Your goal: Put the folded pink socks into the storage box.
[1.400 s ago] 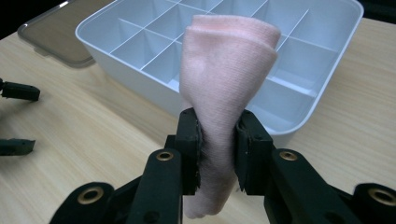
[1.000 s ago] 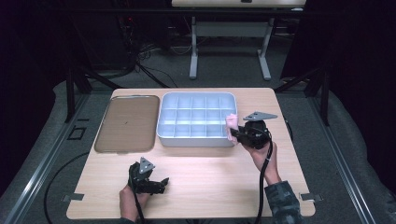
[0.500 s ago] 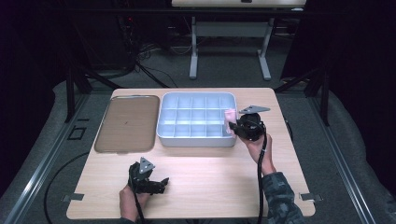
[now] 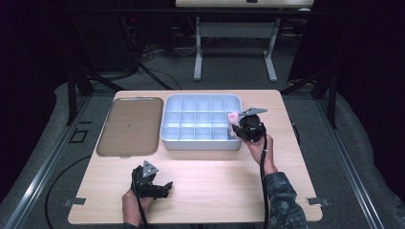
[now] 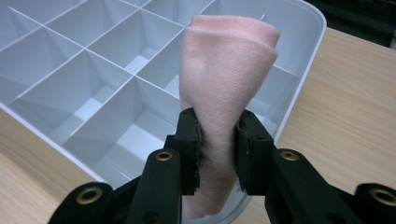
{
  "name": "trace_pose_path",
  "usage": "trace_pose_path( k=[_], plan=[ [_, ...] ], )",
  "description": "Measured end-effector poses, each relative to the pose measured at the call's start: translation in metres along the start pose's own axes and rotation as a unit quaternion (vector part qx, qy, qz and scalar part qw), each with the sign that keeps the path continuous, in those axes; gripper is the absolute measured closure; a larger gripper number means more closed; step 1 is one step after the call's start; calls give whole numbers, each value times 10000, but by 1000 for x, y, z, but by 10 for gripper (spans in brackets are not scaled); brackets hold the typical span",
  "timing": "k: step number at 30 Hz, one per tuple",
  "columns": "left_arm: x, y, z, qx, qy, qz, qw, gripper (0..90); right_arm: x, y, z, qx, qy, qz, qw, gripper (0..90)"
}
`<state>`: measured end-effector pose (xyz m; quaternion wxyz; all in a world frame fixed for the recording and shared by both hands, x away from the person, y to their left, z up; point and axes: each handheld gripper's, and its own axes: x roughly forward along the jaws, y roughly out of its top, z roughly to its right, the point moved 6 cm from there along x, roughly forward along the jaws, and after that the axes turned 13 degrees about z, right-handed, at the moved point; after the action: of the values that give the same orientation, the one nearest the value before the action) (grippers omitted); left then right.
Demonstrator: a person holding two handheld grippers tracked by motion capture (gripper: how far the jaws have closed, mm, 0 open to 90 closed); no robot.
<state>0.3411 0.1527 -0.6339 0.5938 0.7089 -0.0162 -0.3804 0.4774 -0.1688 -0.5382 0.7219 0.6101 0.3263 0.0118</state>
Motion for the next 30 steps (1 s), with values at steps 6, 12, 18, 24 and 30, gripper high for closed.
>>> trace_pose_path(
  k=[6,12,18,24,30],
  plan=[
    [0,0,0,-1,0,-2,10000,15,3,-3,-3,-116,11,-166,9998,707],
    [0,0,0,-1,1,0,10000,15,2,-4,-6,-171,51,-265,9995,672],
    [0,0,0,1,0,-2,10000,15,1,-4,-7,-200,18,-328,9993,619],
    [0,0,0,1,0,-2,10000,15,-4,-2,-8,-160,40,-278,9995,587],
    [0,0,0,0,1,-1,10000,15,-10,0,-7,-114,77,-216,9997,605]
  ],
)
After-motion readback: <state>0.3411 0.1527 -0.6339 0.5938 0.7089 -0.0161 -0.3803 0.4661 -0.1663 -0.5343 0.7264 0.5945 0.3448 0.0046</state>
